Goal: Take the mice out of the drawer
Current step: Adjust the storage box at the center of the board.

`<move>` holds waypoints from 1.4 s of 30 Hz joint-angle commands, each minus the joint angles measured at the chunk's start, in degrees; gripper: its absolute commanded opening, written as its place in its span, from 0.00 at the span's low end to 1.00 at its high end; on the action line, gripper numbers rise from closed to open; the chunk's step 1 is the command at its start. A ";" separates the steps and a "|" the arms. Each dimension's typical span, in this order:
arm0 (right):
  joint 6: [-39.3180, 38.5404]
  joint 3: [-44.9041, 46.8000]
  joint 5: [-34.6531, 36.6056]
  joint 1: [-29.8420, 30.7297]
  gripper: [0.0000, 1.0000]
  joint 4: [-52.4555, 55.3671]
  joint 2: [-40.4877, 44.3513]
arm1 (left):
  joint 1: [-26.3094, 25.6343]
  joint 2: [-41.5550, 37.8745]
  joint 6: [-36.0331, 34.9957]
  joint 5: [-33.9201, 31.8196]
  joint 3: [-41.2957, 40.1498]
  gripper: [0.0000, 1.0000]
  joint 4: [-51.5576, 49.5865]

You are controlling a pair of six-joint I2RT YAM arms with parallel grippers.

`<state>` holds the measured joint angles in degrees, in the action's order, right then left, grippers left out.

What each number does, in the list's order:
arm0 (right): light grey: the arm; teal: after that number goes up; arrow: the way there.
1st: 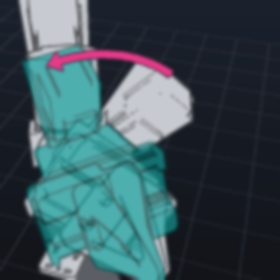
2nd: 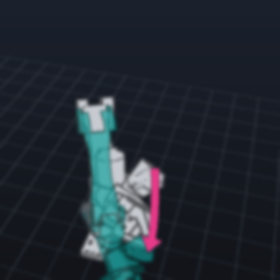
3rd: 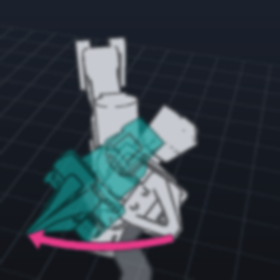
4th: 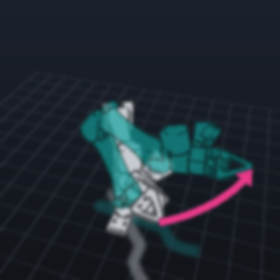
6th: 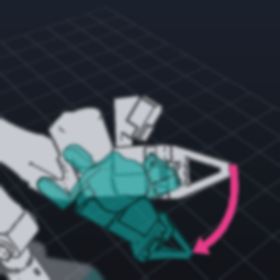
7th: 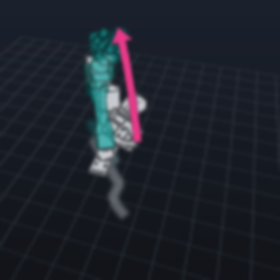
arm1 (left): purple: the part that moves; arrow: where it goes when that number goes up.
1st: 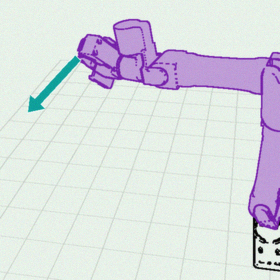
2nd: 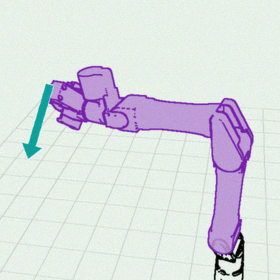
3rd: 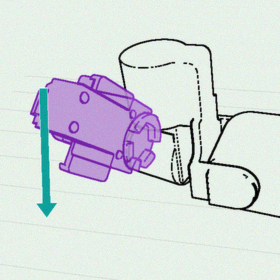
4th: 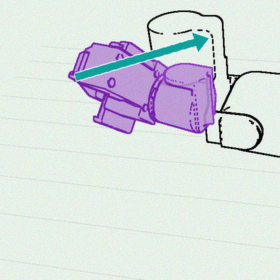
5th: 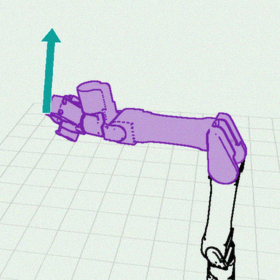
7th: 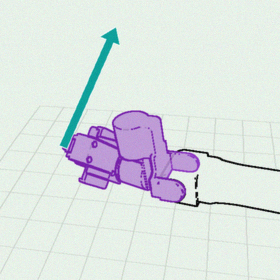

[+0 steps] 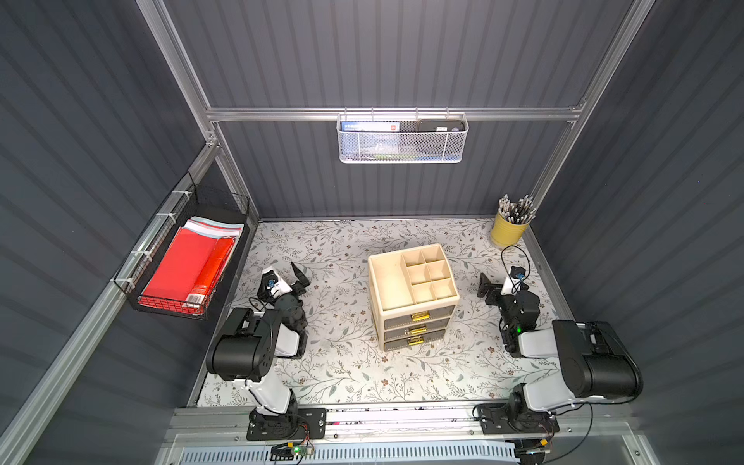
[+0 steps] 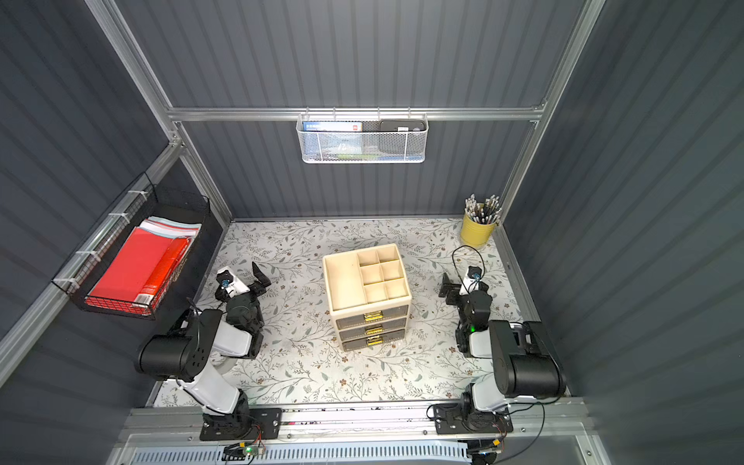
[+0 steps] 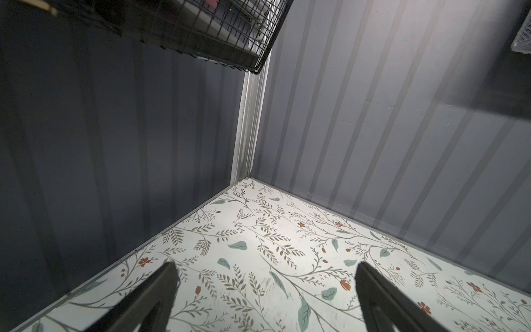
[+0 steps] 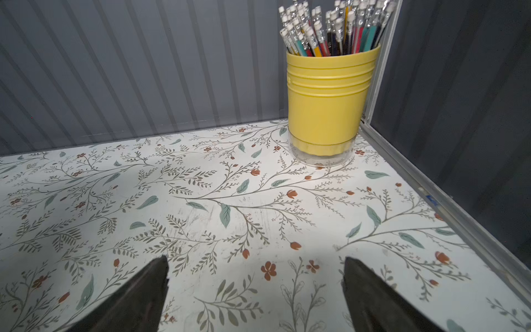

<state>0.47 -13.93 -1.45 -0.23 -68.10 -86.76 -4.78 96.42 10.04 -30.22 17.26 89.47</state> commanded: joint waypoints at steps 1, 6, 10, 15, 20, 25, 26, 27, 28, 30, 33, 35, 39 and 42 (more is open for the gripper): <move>0.21 -1.18 0.48 0.23 0.99 0.05 -0.43 | 0.18 0.70 -1.17 0.18 0.78 0.99 1.06; 0.41 -1.27 0.58 0.23 0.99 0.24 -0.43 | 0.20 0.77 -1.10 0.23 0.95 0.99 0.97; -0.10 -1.40 0.49 0.23 0.99 0.23 -0.73 | 0.29 0.71 -1.17 0.92 1.10 0.99 0.89; -0.47 -1.62 1.77 0.93 0.99 0.69 -0.65 | 0.26 0.77 -1.16 0.57 1.11 0.99 0.88; -0.47 -1.53 1.76 0.93 0.99 0.51 -0.69 | 0.29 0.74 -1.19 0.55 1.06 0.99 0.86; -0.47 -1.62 1.76 0.93 0.99 0.59 -0.69 | 0.29 0.54 -1.74 1.59 0.71 0.98 1.71; -0.47 -1.62 1.72 0.93 0.99 0.59 -0.69 | -0.23 -0.60 -6.01 2.72 1.34 0.99 1.71; -0.47 -1.61 1.73 0.93 0.99 0.60 -0.69 | -2.75 -3.77 -6.83 1.45 4.38 0.99 -7.32; -0.47 -1.51 1.81 0.93 0.99 0.59 -0.65 | -4.87 -6.57 -6.89 -0.70 7.99 0.99 -15.85; -0.31 -1.46 1.92 0.93 0.99 0.58 -0.52 | -7.32 -10.90 -5.40 -1.53 12.30 0.99 -25.77; -0.42 -1.09 1.91 0.95 0.99 -0.04 -0.34 | -8.34 -13.44 -3.16 2.22 20.49 0.99 -40.19; -0.69 -0.61 4.44 2.06 0.99 -1.10 -0.12 | -9.40 -13.80 -2.23 4.01 27.42 0.99 -49.76; -0.38 -2.61 16.07 5.46 0.98 4.83 3.35 | -10.90 -16.03 -5.43 15.54 35.98 0.99 -62.58; 0.33 -7.87 25.57 10.43 0.96 20.06 7.93 | -12.84 -15.80 -10.87 21.44 43.18 0.99 -71.95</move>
<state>0.51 -17.15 13.04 6.98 -59.64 -82.30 -15.94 81.60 4.45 -18.09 55.00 33.54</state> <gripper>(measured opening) 0.964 0.991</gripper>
